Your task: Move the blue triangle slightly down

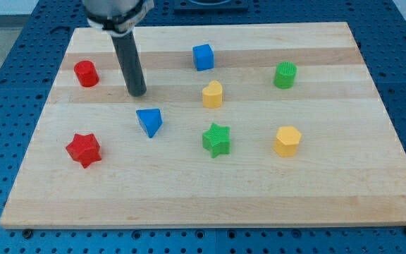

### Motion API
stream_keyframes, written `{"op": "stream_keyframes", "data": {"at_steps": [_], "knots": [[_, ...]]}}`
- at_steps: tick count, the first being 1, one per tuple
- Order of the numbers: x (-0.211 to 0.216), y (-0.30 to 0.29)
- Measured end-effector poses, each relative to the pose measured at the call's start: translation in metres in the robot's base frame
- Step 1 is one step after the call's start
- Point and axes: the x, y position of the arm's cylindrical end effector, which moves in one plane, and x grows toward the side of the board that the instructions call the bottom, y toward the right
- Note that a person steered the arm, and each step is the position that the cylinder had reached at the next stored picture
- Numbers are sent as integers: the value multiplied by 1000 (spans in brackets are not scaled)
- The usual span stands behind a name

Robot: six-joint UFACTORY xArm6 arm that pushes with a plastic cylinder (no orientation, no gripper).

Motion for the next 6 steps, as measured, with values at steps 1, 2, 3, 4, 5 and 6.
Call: {"op": "stream_keyframes", "data": {"at_steps": [1, 2, 3, 4, 5, 6], "knots": [[42, 18], [59, 36], [64, 74], [67, 95], [72, 75], [77, 100]]}}
